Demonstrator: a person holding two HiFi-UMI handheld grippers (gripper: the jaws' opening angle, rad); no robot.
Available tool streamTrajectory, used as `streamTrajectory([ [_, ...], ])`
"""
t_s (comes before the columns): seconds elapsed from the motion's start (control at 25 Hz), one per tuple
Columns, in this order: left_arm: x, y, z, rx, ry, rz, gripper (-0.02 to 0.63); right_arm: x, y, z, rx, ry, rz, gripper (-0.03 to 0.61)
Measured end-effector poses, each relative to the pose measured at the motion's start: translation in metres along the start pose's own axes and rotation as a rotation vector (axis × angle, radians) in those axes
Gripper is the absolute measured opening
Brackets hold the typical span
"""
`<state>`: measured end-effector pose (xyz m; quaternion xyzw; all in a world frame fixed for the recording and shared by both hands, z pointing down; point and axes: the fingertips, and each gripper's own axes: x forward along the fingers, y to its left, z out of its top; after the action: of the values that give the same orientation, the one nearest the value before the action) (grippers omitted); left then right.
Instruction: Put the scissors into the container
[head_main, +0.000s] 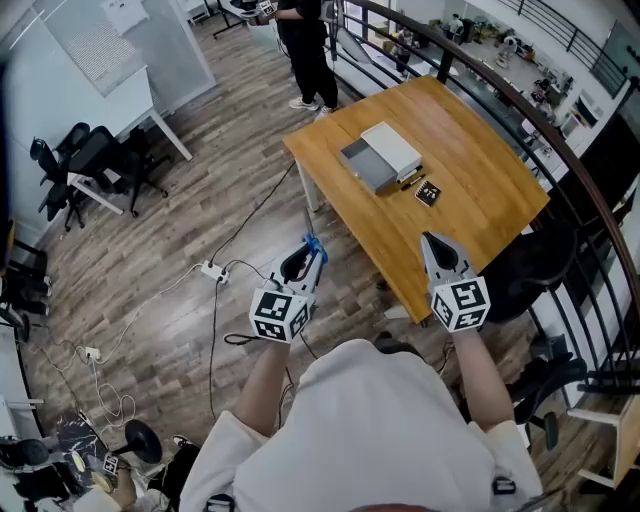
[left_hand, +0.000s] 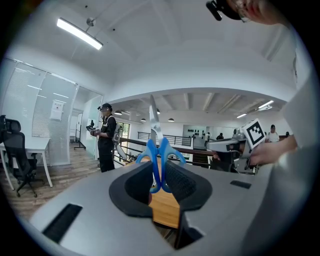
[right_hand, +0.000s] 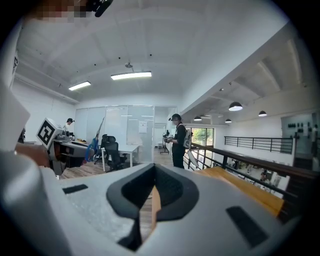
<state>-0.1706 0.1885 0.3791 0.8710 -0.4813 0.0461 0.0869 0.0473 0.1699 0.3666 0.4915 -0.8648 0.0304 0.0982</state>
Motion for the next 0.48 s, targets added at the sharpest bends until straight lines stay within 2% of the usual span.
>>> streamTrajectory([
  [0.24, -0.004, 0.010, -0.009, -0.009, 0.007, -0.017, 0.072, 0.002, 0.015, -0.010, 0.005, 0.020, -0.009, 0.003],
  [0.48, 0.007, 0.017, -0.018, -0.013, 0.024, -0.019, 0.072, 0.015, 0.011, -0.022, 0.013, 0.059, -0.005, 0.003],
])
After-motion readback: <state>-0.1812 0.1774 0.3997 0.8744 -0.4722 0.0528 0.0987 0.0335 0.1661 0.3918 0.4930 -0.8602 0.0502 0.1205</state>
